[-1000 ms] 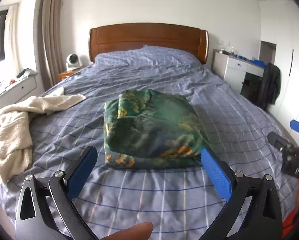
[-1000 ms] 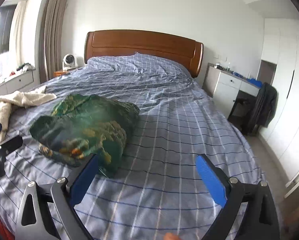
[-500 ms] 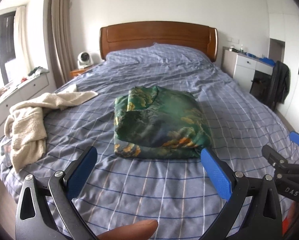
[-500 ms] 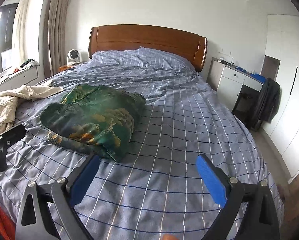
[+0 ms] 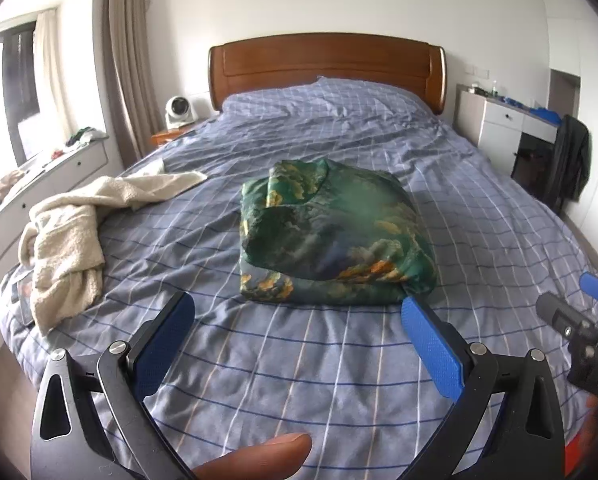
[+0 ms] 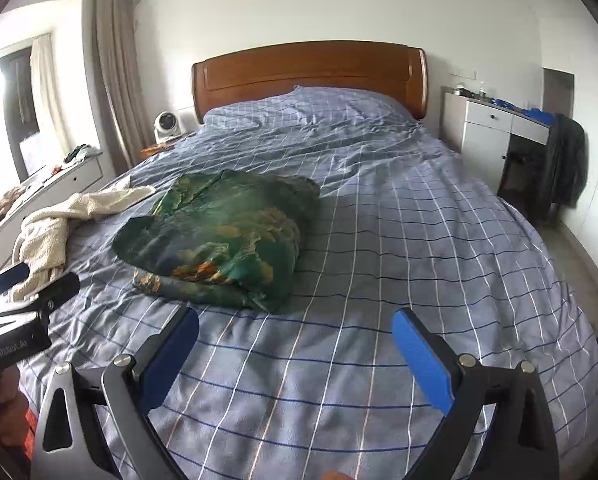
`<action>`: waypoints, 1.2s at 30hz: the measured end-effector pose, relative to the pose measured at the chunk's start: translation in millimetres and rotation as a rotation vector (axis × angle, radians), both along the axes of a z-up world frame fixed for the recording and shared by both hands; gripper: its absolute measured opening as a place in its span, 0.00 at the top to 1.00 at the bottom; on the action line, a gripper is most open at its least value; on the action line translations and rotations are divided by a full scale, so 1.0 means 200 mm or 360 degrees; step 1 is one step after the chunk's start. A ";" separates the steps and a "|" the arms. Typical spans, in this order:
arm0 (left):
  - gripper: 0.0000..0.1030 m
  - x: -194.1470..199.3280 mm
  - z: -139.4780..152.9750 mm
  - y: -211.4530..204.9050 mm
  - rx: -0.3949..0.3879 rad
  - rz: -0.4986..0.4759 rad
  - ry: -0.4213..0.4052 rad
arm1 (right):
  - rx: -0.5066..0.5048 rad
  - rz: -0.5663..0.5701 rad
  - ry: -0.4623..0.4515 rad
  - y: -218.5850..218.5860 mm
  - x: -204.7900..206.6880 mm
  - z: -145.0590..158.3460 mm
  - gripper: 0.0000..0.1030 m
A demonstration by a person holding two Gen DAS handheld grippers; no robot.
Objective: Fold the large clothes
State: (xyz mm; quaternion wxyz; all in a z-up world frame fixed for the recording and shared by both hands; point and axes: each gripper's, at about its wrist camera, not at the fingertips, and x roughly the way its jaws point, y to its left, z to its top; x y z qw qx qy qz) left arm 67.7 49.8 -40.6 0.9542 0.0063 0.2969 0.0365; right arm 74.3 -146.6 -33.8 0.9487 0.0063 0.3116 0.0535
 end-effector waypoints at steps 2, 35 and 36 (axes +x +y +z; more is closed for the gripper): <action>0.00 0.00 0.00 0.00 0.0005 -0.0008 0.0008 | -0.0009 0.0052 0.0004 0.02 -0.01 -0.01 0.04; 0.00 -0.03 -0.04 0.00 -0.0001 0.0016 0.0129 | -0.0186 -0.0063 0.0092 0.14 -0.05 -0.02 0.04; 0.00 -0.03 -0.04 0.00 0.0003 0.0020 0.0124 | -0.0176 -0.0062 0.0089 0.14 -0.05 -0.01 0.04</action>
